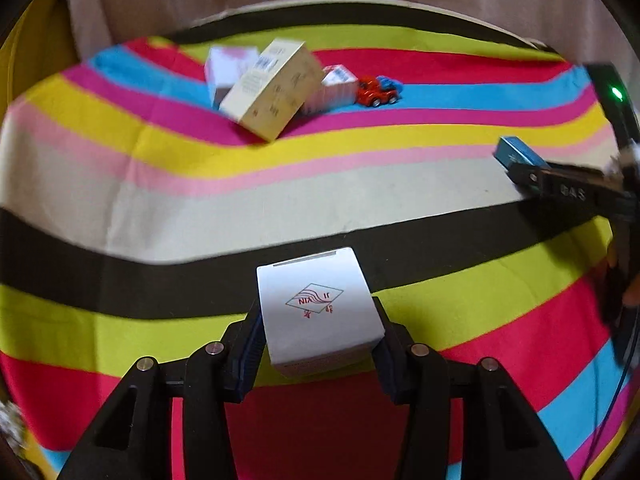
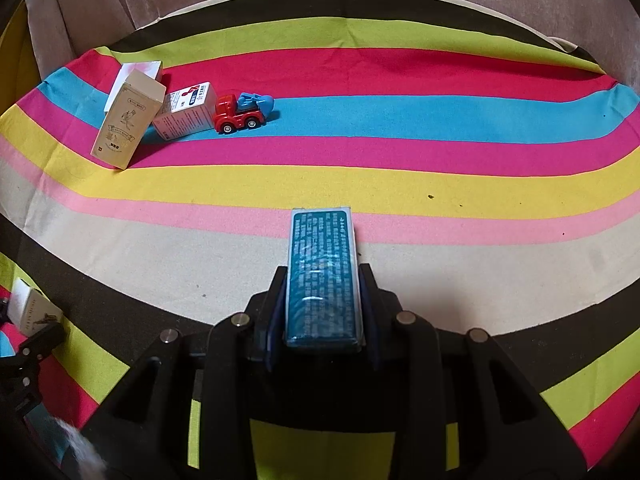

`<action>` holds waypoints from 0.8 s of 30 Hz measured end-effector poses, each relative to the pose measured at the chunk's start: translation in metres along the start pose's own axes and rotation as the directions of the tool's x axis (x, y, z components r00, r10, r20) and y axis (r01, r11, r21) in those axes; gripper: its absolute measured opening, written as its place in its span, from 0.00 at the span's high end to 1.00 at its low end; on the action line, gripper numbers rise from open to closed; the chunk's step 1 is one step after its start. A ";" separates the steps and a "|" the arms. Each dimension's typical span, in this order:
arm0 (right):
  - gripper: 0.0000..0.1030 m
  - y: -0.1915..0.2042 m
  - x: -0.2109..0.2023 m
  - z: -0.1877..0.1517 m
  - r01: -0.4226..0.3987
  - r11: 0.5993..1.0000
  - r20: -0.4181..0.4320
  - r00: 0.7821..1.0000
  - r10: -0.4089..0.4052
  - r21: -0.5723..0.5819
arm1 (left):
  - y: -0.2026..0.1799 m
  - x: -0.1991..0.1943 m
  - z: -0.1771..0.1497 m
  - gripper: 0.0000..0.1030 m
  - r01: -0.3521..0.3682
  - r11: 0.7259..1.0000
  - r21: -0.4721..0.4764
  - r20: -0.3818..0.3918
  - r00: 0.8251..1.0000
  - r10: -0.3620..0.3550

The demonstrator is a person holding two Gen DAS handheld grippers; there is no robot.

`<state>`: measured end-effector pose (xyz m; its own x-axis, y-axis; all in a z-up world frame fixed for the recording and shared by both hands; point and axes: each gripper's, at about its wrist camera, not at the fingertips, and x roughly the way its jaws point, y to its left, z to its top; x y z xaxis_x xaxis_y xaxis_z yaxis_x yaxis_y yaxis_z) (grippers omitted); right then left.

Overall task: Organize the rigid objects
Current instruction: 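Carry the teal box and white NIA box to the storage box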

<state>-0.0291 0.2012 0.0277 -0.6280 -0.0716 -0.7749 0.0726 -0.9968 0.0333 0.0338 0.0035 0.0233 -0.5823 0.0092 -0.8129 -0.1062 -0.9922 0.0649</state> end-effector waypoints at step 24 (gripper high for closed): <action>0.63 0.002 0.000 0.000 0.013 1.000 0.001 1.000 -0.013 -0.005 | 0.008 0.007 -0.005 0.54 -0.016 0.992 -0.126 0.066 0.998 0.024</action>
<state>-0.0288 0.1995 0.0278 -0.6298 -0.0587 -0.7745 0.0680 -0.9975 0.0203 0.0331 -0.0049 0.0149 -0.6367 -0.0066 -0.7711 0.0052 -1.0000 0.0043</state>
